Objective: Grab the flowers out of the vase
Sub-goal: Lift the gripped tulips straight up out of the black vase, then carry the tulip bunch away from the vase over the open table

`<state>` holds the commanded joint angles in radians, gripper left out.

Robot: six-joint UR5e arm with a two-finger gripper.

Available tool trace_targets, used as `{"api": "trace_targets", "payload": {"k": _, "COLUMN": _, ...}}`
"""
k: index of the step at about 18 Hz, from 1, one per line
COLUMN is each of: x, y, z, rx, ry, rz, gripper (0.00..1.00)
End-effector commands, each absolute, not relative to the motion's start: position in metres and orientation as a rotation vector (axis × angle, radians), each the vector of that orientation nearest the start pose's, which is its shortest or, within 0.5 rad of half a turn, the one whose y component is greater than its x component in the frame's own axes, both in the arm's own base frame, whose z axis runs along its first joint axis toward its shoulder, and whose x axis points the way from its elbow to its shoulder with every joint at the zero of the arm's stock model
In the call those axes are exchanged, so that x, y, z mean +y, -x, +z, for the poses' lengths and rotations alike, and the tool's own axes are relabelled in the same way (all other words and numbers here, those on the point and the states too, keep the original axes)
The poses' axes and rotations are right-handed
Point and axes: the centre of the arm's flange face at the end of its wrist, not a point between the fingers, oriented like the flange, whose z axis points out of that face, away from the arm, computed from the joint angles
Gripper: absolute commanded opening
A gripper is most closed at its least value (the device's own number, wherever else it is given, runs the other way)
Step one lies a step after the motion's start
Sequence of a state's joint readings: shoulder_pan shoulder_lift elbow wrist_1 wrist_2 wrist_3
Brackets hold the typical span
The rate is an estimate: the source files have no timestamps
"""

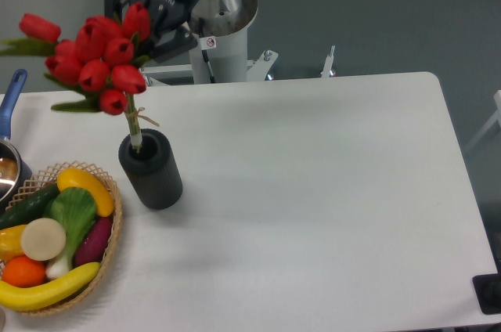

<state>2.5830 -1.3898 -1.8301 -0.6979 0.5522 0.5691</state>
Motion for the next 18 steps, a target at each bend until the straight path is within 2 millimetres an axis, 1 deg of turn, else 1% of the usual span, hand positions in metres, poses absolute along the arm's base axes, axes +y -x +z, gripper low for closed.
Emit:
{"api": "trace_targets", "payload": {"k": 3, "x": 0.383, "y": 0.29, "z": 0.584, "rx": -0.032, "ry": 1.952, "rz": -0.065, "gripper": 0.0}}
{"api": "trace_targets", "payload": {"k": 4, "x": 0.377, "y": 0.302, "z": 0.58, "rx": -0.028, "ry": 1.961, "rz": -0.023, "gripper": 0.0}}
{"api": "trace_targets", "payload": {"k": 5, "x": 0.375, "y": 0.317, "z": 0.57, "rx": -0.02, "ry": 1.976, "rz": 0.001, "gripper": 0.0}}
{"api": "trace_targets", "payload": {"k": 7, "x": 0.361, "y": 0.351, "z": 0.554, "rx": -0.032, "ry": 2.005, "rz": 0.07, "gripper": 0.0}}
{"api": "trace_targets", "payload": {"k": 9, "x": 0.352, "y": 0.386, "z": 0.53, "rx": -0.045, "ry": 2.055, "rz": 0.126, "gripper": 0.0}}
{"api": "trace_targets", "payload": {"k": 11, "x": 0.345, "y": 0.413, "z": 0.507, "rx": -0.074, "ry": 2.126, "rz": 0.179, "gripper": 0.0}}
{"api": "trace_targets", "payload": {"k": 14, "x": 0.341, "y": 0.446, "z": 0.467, "rx": -0.158, "ry": 2.282, "rz": 0.246, "gripper": 0.0}}
{"api": "trace_targets", "payload": {"k": 16, "x": 0.333, "y": 0.463, "z": 0.444, "rx": -0.231, "ry": 2.392, "rz": 0.302, "gripper": 0.0}}
{"api": "trace_targets", "payload": {"k": 17, "x": 0.331, "y": 0.474, "z": 0.428, "rx": -0.262, "ry": 2.435, "rz": 0.304, "gripper": 0.0}}
{"api": "trace_targets", "payload": {"k": 18, "x": 0.33, "y": 0.481, "z": 0.417, "rx": -0.281, "ry": 2.462, "rz": 0.303, "gripper": 0.0}}
